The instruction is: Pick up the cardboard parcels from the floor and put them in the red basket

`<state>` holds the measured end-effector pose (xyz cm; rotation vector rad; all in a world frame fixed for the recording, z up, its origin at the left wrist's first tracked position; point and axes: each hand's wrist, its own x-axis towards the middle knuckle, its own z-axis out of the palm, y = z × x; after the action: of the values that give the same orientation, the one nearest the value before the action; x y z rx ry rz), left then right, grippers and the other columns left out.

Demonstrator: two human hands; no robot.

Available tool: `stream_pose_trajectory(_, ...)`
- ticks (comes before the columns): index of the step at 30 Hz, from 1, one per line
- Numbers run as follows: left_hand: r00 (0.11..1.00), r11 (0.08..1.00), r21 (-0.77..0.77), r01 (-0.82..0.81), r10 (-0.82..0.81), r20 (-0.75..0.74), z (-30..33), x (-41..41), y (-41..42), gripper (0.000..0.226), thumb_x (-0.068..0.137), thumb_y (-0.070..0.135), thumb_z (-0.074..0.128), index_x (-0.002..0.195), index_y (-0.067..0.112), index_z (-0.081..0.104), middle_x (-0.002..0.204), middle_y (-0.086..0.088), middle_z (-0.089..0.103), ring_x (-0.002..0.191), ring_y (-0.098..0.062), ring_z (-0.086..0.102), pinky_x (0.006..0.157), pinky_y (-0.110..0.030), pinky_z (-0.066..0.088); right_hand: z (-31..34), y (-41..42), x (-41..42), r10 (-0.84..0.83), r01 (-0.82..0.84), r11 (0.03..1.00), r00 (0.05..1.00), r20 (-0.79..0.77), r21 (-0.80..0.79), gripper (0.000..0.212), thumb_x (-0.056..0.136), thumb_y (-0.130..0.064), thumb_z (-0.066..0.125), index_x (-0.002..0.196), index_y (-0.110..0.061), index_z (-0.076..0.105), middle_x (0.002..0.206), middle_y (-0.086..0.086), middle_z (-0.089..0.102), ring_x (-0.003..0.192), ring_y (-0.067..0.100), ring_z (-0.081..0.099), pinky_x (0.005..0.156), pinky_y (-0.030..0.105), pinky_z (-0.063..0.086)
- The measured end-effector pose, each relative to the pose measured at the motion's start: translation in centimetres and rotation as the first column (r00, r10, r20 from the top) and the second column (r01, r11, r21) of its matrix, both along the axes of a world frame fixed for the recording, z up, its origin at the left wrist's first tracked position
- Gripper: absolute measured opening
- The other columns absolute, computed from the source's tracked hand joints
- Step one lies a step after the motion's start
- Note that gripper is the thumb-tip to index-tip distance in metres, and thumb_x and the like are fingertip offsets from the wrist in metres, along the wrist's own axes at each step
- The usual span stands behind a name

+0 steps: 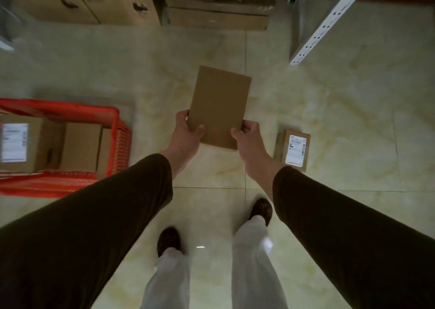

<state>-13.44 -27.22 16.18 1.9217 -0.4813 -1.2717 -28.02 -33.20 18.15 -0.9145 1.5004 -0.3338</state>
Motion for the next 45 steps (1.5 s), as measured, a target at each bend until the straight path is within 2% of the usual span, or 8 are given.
stream_pose_trajectory(9, 0.993, 0.994, -0.046, -0.098, 0.101, 0.062, 3.0, 7.8, 11.3, 0.058, 0.096, 0.017, 0.063, 0.145, 0.025, 0.033, 0.124, 0.002, 0.054, 0.112, -0.015, 0.057, 0.08, -0.018, 0.045, 3.5, 9.9, 8.5, 0.112, -0.114, 0.993, 0.992, 0.063, 0.02, 0.044, 0.104, -0.014, 0.047, 0.147, -0.022, 0.043, 0.134, -0.002, 0.058, 0.119, 0.019, 0.055, 0.094, 0.03, 0.044)
stream_pose_trajectory(21, 0.962, 0.962, 0.003, -0.272, 0.272, -0.006, 1.1, 18.5, 23.8, 0.063, 0.093, 0.026, 0.067, 0.144, 0.036, 0.031, 0.137, 0.002, 0.051, 0.121, -0.025, 0.056, 0.098, -0.051, 0.051, 2.6, 19.6, 20.8, 0.249, -0.249, 0.968, 0.968, -0.019, -0.018, 0.039, 0.101, -0.01, 0.05, 0.14, -0.013, 0.051, 0.125, 0.001, 0.062, 0.107, 0.018, 0.06, 0.088, 0.027, 0.048)
stream_pose_trajectory(24, 0.961, 0.961, 0.0, -0.277, 0.277, -0.013, 1.0, 22.9, 27.2, 0.062, 0.093, 0.018, 0.067, 0.144, 0.026, 0.033, 0.134, -0.001, 0.053, 0.118, -0.02, 0.057, 0.091, -0.035, 0.052, 2.0, 23.0, 25.5, 0.246, -0.247, 0.969, 0.966, -0.074, 0.0, 0.038, 0.1, -0.014, 0.052, 0.138, -0.013, 0.052, 0.127, 0.002, 0.062, 0.111, 0.021, 0.061, 0.097, 0.036, 0.051)
stream_pose_trajectory(27, 0.964, 0.964, 0.0, -0.264, 0.264, 0.02, 1.0, 27.7, 30.3, 0.059, 0.09, 0.013, 0.07, 0.137, 0.025, 0.037, 0.13, -0.003, 0.055, 0.12, -0.022, 0.058, 0.102, -0.042, 0.049, 1.5, 26.4, 30.3, 0.212, -0.208, 0.977, 0.974, -0.082, 0.057, 0.037, 0.099, -0.02, 0.055, 0.136, -0.014, 0.05, 0.129, 0.005, 0.062, 0.112, 0.023, 0.061, 0.097, 0.037, 0.051)
stream_pose_trajectory(34, 0.979, 0.978, 0.036, -0.204, 0.203, 0.032, -0.3, 36.7, 34.1, 0.053, 0.085, 0.018, 0.075, 0.125, 0.033, 0.043, 0.126, -0.002, 0.056, 0.116, -0.021, 0.058, 0.101, -0.045, 0.05, -0.1, 30.7, 38.6, 0.216, -0.216, 0.975, 0.976, 0.004, 0.047, 0.061, 0.096, -0.025, 0.059, 0.149, -0.029, 0.029, 0.137, -0.003, 0.05, 0.127, 0.024, 0.052, 0.104, 0.044, 0.048)
stream_pose_trajectory(37, 0.99, 0.988, 0.061, -0.139, 0.138, 0.02, -1.0, 39.4, 34.1, 0.05, 0.086, 0.016, 0.074, 0.122, 0.032, 0.045, 0.118, 0.005, 0.056, 0.115, -0.023, 0.058, 0.097, -0.045, 0.052, -0.7, 30.5, 40.2, 0.232, -0.232, 0.972, 0.973, 0.004, 0.035, 0.09, 0.088, -0.041, 0.06, 0.146, -0.057, -0.006, 0.155, -0.005, 0.035, 0.138, 0.029, 0.044, 0.104, 0.058, 0.046)
stream_pose_trajectory(40, 0.997, 0.996, 0.07, -0.057, 0.061, -0.044, -1.2, 41.9, 33.8, 0.05, 0.087, 0.014, 0.072, 0.126, 0.03, 0.047, 0.126, 0.001, 0.055, 0.114, -0.025, 0.059, 0.088, -0.046, 0.058, -1.2, 29.2, 40.8, 0.318, -0.318, 0.948, 0.944, -0.087, 0.009, 0.101, 0.092, -0.051, 0.057, 0.14, -0.056, -0.032, 0.159, -0.002, 0.032, 0.135, 0.033, 0.049, 0.099, 0.059, 0.05)
stream_pose_trajectory(45, 0.995, 0.997, 0.057, 0.055, -0.051, -0.082, -1.4, 44.8, 32.5, 0.047, 0.09, 0.013, 0.068, 0.128, 0.034, 0.047, 0.128, 0.003, 0.052, 0.113, -0.02, 0.059, 0.085, -0.04, 0.056, -2.2, 27.2, 41.4, 0.29, -0.29, 0.957, 0.955, -0.065, 0.003, 0.091, 0.095, -0.051, 0.057, 0.151, -0.048, -0.015, 0.128, -0.008, 0.044, 0.099, 0.026, 0.064, 0.07, 0.046, 0.063)
